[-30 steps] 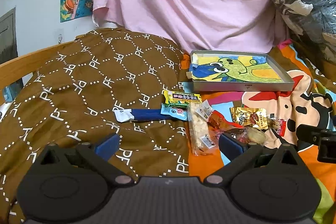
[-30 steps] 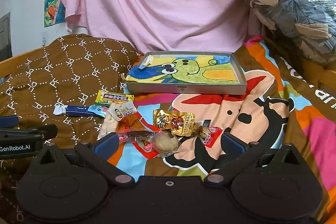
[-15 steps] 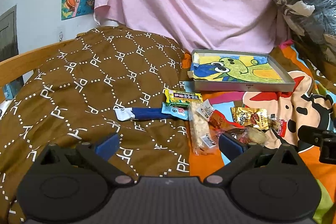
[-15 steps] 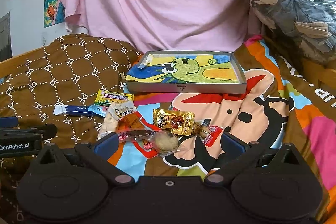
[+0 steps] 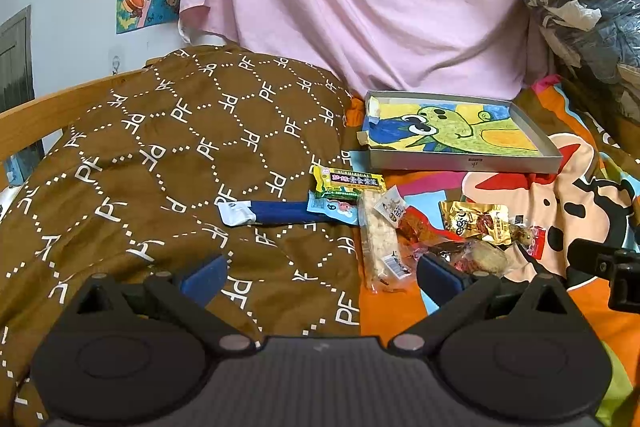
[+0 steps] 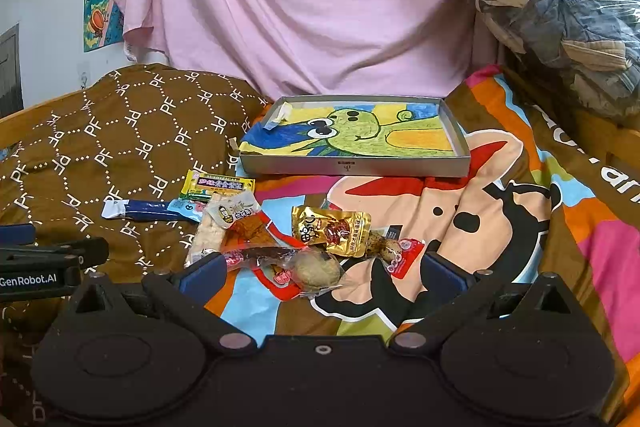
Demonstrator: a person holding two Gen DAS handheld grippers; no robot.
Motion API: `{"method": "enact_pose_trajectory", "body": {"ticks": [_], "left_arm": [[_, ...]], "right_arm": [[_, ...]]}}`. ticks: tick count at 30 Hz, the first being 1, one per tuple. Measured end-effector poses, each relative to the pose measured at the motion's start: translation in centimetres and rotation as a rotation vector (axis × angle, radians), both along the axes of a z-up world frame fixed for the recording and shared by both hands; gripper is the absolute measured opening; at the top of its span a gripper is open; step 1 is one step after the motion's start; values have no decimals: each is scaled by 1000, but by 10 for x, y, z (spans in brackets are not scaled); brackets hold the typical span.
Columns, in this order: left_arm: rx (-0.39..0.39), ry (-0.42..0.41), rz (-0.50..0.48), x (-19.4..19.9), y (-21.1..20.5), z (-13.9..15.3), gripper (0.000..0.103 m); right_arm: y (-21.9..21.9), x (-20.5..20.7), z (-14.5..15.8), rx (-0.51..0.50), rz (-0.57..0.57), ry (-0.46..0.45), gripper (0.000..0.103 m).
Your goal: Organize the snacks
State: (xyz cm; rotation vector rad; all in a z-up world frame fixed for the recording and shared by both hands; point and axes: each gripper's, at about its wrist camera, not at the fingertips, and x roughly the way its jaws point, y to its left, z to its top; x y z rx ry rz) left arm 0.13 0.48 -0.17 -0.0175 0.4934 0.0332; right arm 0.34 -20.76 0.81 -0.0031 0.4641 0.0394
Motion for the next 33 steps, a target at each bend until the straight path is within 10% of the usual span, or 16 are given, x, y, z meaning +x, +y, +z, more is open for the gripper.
{"method": "enact_pose_trajectory", "body": {"ticks": [33], "left_arm": [[72,85,-63,44,-12,-11,103]], "right_arm": [[-9,29,-29,-25,91,76,102]]}}
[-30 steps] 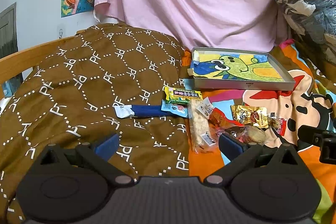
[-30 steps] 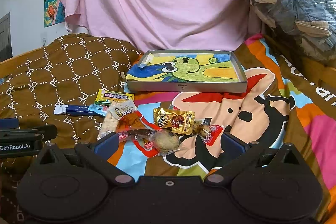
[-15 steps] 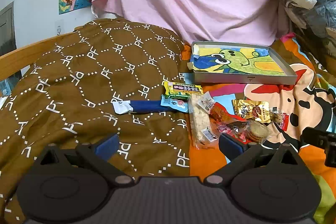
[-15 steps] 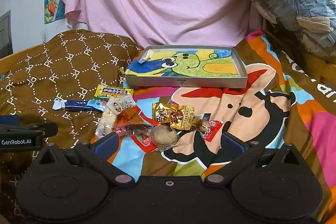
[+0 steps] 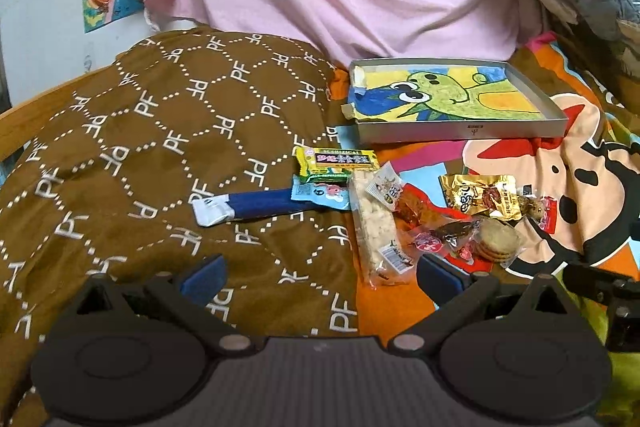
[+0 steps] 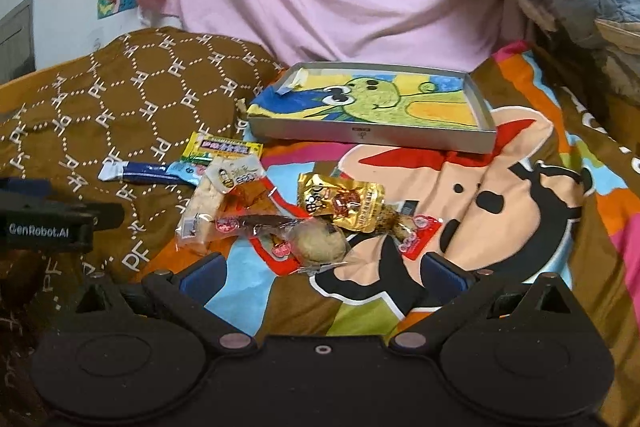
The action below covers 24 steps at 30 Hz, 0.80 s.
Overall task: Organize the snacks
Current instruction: 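Lower the right gripper onto the round wrapped pastry and close it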
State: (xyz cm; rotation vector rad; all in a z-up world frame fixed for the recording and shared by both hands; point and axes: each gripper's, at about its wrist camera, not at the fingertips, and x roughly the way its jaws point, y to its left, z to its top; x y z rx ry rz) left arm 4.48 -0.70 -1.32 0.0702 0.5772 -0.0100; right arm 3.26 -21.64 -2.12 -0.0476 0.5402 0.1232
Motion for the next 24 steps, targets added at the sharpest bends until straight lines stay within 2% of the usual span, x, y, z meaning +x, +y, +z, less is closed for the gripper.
{"method": "enact_pose_trajectory", "body": {"ticks": [7,10,14,19,22,24], "left_arm": [[-1,2,-82,25,-5,0,103],[16,34,-132,45,-12,2,103],[59,25,-219,67,-23,2,103],[56,84,-335,98,-36,0,103],[18,101,-391,110,-43,-3,103],[22,120,-442,116,-48,-6,103]], "right_arm": [[-3,23,-9,-10,144,26,102],[-4,36,-12,-61,200,23,102],[-5,53,-16,-130,262,14,102],[-9,76,-27,-174,280,15,102],[-8,88,-39,-187,230,6,102],[-8,93,-46,-177,209,10,102]]}}
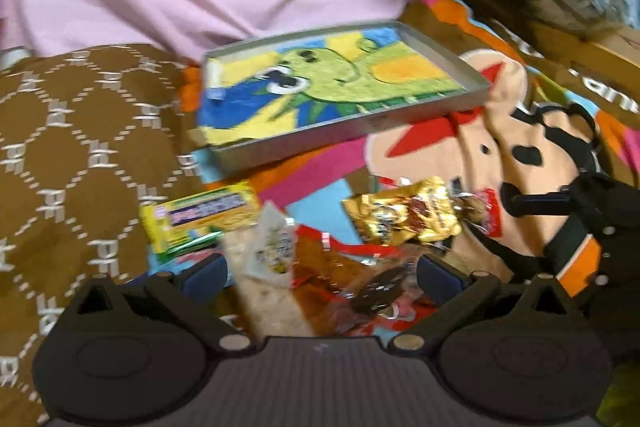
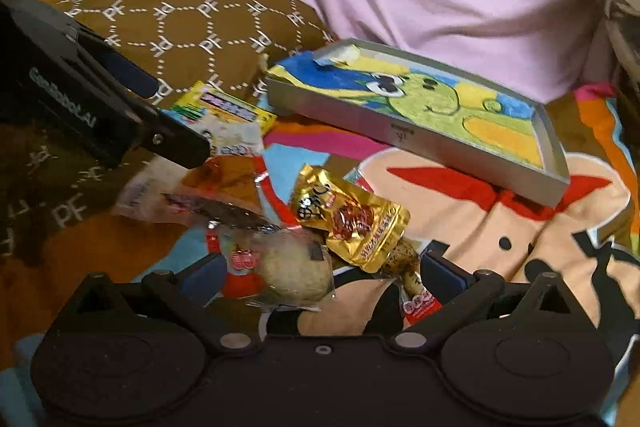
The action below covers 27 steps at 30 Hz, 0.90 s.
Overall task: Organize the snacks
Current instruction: 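Lower the right gripper onto the round wrapped pastry and close it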
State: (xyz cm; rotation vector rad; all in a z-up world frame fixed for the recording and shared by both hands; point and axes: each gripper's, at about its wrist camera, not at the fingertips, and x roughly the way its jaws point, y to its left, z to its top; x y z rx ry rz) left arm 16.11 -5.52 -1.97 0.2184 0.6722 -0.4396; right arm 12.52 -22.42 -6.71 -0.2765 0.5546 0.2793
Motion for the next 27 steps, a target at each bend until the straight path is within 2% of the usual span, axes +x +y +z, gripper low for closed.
{"method": "enact_pose_trajectory", "body": {"ticks": [6,9,13,16,18,27], "left_arm": [[68,40,-248,10,-11,-13,103],[96,81,-319,17,-15,-19,103],[110,143,-354,27,-15,-26,98],[133,184,-367,34,-15,-30,88],[158,176,-374,35,-14,-29,80],[139,269,-338,48,-13,-20,71]], "right_arm": [[-5,5,-8,49,6,40,102],[-9,10,-8,86,17,72,98],[-12,21,-14,97,8,146,89],[-8,29,-17,68,17,173,86],[-7,30,-18,67,15,173,85],[0,42,-21,88,12,194,77]]}}
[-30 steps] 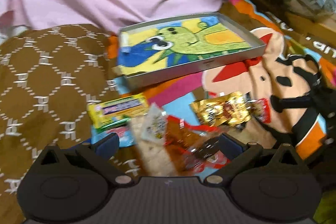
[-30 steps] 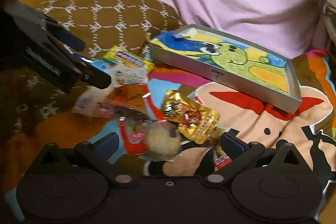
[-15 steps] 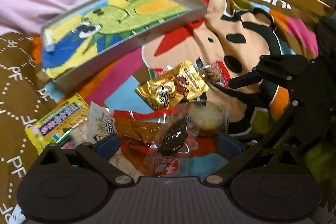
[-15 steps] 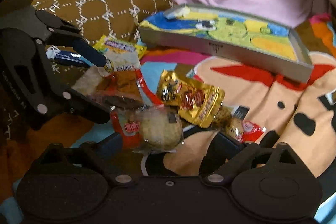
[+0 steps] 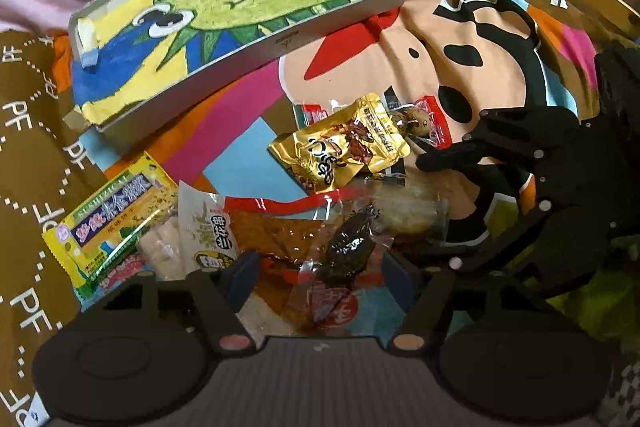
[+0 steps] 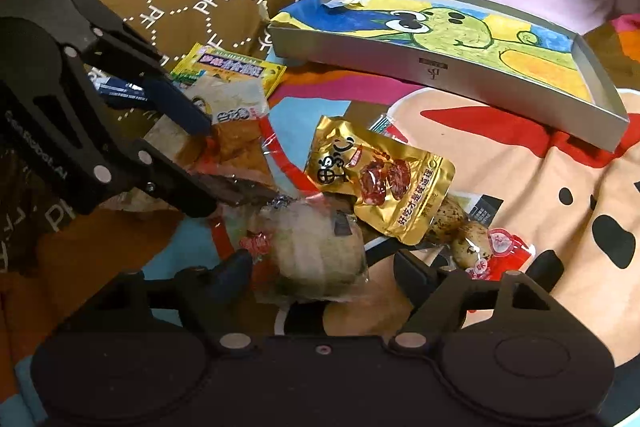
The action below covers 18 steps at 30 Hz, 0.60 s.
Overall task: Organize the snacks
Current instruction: 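Lower the right gripper onto the round wrapped pastry and close it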
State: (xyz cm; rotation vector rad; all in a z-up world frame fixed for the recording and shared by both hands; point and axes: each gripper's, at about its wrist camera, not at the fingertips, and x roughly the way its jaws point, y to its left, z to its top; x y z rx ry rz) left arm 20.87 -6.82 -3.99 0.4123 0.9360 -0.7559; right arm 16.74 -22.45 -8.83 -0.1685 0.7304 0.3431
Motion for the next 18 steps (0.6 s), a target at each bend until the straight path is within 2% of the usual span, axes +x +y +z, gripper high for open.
{"method": "enact_pose_trajectory", "body": {"ticks": [3,10,13,15,18], "left_arm": [[17,9,-10,0,-1,3,71],[50,-8,-68,-11,-7,5,80],[64,19,-54,-7,-10,0,80],[56,41,-36,-2,-11,-1,80],[28,78,3,5,-10,0,83]], "right_arm": [[-1,1,-2,-1,-18,3,72],[-6,-6,-3,32,-39,-9,72],[-8,-6,-1,45,-43,-10,73],[-9,-4,-2,47,-53,-8,77],[-9,-2,-4,50,-61,-10,79]]}}
